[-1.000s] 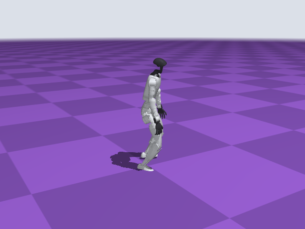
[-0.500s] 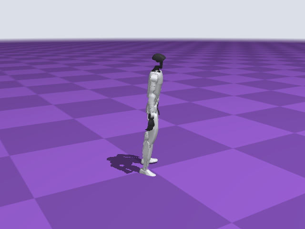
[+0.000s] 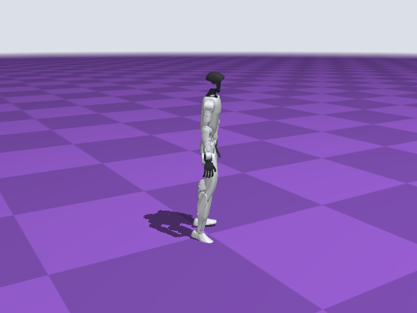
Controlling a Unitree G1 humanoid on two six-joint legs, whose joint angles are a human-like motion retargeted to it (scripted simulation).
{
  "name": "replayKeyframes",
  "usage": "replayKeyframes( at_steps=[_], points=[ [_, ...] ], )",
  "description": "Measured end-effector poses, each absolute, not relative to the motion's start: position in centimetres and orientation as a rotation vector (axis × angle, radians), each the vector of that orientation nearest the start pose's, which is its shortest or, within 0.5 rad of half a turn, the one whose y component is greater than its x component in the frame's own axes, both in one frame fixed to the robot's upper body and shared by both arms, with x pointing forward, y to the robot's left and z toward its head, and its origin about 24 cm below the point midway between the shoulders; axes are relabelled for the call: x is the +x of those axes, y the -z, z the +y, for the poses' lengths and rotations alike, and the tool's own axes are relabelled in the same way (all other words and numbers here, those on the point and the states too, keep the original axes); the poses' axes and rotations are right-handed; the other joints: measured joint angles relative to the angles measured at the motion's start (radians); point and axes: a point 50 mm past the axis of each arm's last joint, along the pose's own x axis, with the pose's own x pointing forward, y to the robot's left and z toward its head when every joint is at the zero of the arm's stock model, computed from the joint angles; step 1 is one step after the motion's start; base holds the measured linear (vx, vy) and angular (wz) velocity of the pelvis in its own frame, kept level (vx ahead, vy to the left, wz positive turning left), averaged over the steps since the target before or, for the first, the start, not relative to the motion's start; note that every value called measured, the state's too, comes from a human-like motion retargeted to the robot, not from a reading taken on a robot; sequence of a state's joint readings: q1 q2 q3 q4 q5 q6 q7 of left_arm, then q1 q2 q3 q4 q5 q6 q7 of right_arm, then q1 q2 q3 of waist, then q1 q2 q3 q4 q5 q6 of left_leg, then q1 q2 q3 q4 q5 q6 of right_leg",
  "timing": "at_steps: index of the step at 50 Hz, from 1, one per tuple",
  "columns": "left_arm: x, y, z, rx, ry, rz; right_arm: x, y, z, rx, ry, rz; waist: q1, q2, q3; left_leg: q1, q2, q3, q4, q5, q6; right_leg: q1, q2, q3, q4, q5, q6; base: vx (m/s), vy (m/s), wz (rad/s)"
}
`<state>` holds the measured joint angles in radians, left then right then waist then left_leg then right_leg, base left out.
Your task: Upper body actions
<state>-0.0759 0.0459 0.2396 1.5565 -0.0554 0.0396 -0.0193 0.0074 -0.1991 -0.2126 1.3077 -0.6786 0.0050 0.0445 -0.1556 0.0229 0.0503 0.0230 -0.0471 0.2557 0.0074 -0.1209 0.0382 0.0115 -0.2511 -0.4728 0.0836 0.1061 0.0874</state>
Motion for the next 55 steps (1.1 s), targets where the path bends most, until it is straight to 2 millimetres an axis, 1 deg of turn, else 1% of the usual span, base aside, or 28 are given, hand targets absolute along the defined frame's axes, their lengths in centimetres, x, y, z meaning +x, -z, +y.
replayKeyframes(
  at_steps=[4, 8, 10, 12, 15, 17, 22, 23, 25, 28, 30, 33, 36, 40, 43, 48, 52, 55],
  points=[
    [5.0, 17.9, 16.7, -0.211, -0.200, 1.499, 8.5, 16.3, -23.6, -0.625, -0.215, 1.270, -0.007, 0.004, 0.041, -0.001, -0.002, 0.013, -0.001, 0.003, 0.016, -0.031, -0.014, 0.003, 0.031, 0.037, -0.031, -0.22, 0.15, -0.26],
    [5.6, 17.7, 17.3, -0.201, -0.169, 1.511, 10.1, 16.0, -22.7, -0.759, -0.309, 1.180, -0.008, 0.010, 0.095, 0.004, 0.016, 0.041, -0.004, 0.011, 0.025, -0.053, -0.017, -0.068, 0.079, 0.029, -0.085, -0.25, 0.10, -0.48],
    [5.7, 17.7, 17.8, -0.178, -0.160, 1.521, 10.5, 16.0, -22.4, -0.844, -0.363, 1.140, -0.017, 0.009, 0.111, 0.000, 0.023, 0.048, -0.002, 0.022, 0.026, -0.055, -0.008, -0.100, 0.092, -0.012, -0.080, -0.20, 0.02, -0.27],
    [6.0, 17.5, 18.4, -0.144, -0.152, 1.526, 10.7, 16.0, -21.9, -0.915, -0.403, 1.110, -0.034, 0.001, 0.123, -0.006, 0.023, 0.046, 0.001, 0.034, 0.026, -0.071, 0.015, -0.072, 0.119, -0.063, -0.059, -0.14, -0.03, 0.03],
    [6.2, 17.5, 18.9, -0.098, -0.137, 1.530, 10.2, 16.2, -21.6, -0.954, -0.446, 1.096, -0.052, -0.008, 0.134, -0.014, 0.021, 0.033, 0.004, 0.044, 0.025, -0.090, 0.073, 0.014, 0.146, -0.121, -0.034, -0.10, -0.05, 0.12],
    [6.1, 17.5, 18.9, -0.092, -0.134, 1.532, 9.3, 16.4, -21.7, -0.942, -0.464, 1.127, -0.056, -0.012, 0.136, -0.016, 0.020, 0.029, 0.006, 0.047, 0.025, -0.089, 0.115, 0.074, 0.147, -0.148, -0.026, -0.07, -0.07, 0.02],
    [5.8, 17.6, 18.3, -0.137, -0.142, 1.535, 7.0, 16.9, -22.3, -0.863, -0.450, 1.255, -0.076, -0.019, 0.132, -0.027, 0.010, 0.010, 0.011, 0.056, 0.026, -0.056, 0.190, 0.151, 0.118, -0.180, -0.039, -0.02, -0.10, 0.11],
    [5.7, 17.6, 18.2, -0.149, -0.142, 1.539, 6.6, 17.0, -22.5, -0.852, -0.444, 1.275, -0.080, -0.022, 0.128, -0.030, 0.005, 0.004, 0.012, 0.058, 0.026, -0.049, 0.201, 0.168, 0.108, -0.175, -0.040, 0.03, -0.10, 0.22],
    [5.4, 17.7, 17.8, -0.168, -0.137, 1.546, 5.9, 17.0, -22.9, -0.856, -0.434, 1.303, -0.084, -0.022, 0.119, -0.038, 0.000, -0.007, 0.016, 0.061, 0.023, -0.038, 0.222, 0.196, 0.087, -0.178, -0.074, 0.05, -0.12, 0.15],
    [5.0, 17.8, 17.2, -0.191, -0.120, 1.558, 5.0, 17.0, -23.5, -0.898, -0.452, 1.333, -0.066, -0.029, 0.098, -0.051, -0.017, -0.010, 0.017, 0.065, 0.018, -0.028, 0.207, 0.176, 0.032, -0.170, -0.080, 0.06, -0.12, -0.15],
    [4.6, 17.9, 16.8, -0.215, -0.102, 1.565, 4.6, 17.0, -23.7, -0.923, -0.477, 1.352, -0.047, -0.027, 0.085, -0.060, -0.017, 0.001, 0.017, 0.069, 0.011, -0.040, 0.210, 0.208, 0.021, -0.161, -0.079, 0.07, -0.10, -0.33],
    [3.9, 18.0, 15.7, -0.277, -0.098, 1.564, 4.9, 17.0, -23.7, -0.936, -0.497, 1.353, -0.050, -0.011, 0.082, -0.071, -0.005, 0.006, 0.018, 0.081, 0.001, -0.050, 0.215, 0.208, 0.013, -0.150, -0.089, 0.08, -0.17, -0.12],
    [3.0, 18.1, 15.3, -0.320, -0.120, 1.557, 5.6, 16.9, -23.4, -0.914, -0.497, 1.331, -0.075, 0.005, 0.086, -0.072, 0.008, 0.018, 0.017, 0.095, -0.008, -0.047, 0.227, 0.211, 0.002, -0.146, -0.103, 0.08, -0.15, 0.01],
    [1.9, 18.2, 15.5, -0.264, -0.137, 1.591, 6.3, 17.0, -22.7, -0.829, -0.469, 1.311, -0.096, 0.019, 0.088, -0.070, 0.020, 0.030, 0.019, 0.113, -0.021, -0.032, 0.235, 0.197, -0.018, -0.138, -0.117, 0.09, -0.22, 0.17],
    [1.3, 18.2, 15.9, -0.211, -0.147, 1.613, 6.2, 17.1, -22.4, -0.773, -0.450, 1.314, -0.093, 0.022, 0.089, -0.066, 0.027, 0.040, 0.025, 0.123, -0.032, -0.012, 0.243, 0.183, -0.043, -0.128, -0.132, 0.09, -0.14, 0.20],
    [1.2, 18.2, 15.9, -0.201, -0.159, 1.613, 5.6, 17.2, -22.5, -0.772, -0.481, 1.362, -0.085, 0.023, 0.089, -0.077, 0.041, 0.043, 0.070, 0.123, -0.057, 0.020, 0.250, 0.152, -0.088, -0.112, -0.151, 0.07, -0.15, 0.23],
    [1.6, 18.3, 15.5, -0.193, -0.164, 1.599, 4.7, 17.1, -23.1, -0.795, -0.503, 1.411, -0.062, 0.021, 0.085, -0.103, 0.047, 0.033, 0.127, 0.128, -0.073, 0.026, 0.241, 0.134, -0.092, -0.113, -0.163, 0.05, -0.08, 0.21],
    [1.9, 18.3, 15.1, -0.189, -0.159, 1.586, 4.4, 17.1, -23.6, -0.820, -0.507, 1.429, -0.045, 0.016, 0.088, -0.110, 0.039, 0.033, 0.170, 0.107, -0.076, 0.034, 0.230, 0.129, -0.095, -0.114, -0.169, 0.00, 0.00, 0.00]
  ],
)
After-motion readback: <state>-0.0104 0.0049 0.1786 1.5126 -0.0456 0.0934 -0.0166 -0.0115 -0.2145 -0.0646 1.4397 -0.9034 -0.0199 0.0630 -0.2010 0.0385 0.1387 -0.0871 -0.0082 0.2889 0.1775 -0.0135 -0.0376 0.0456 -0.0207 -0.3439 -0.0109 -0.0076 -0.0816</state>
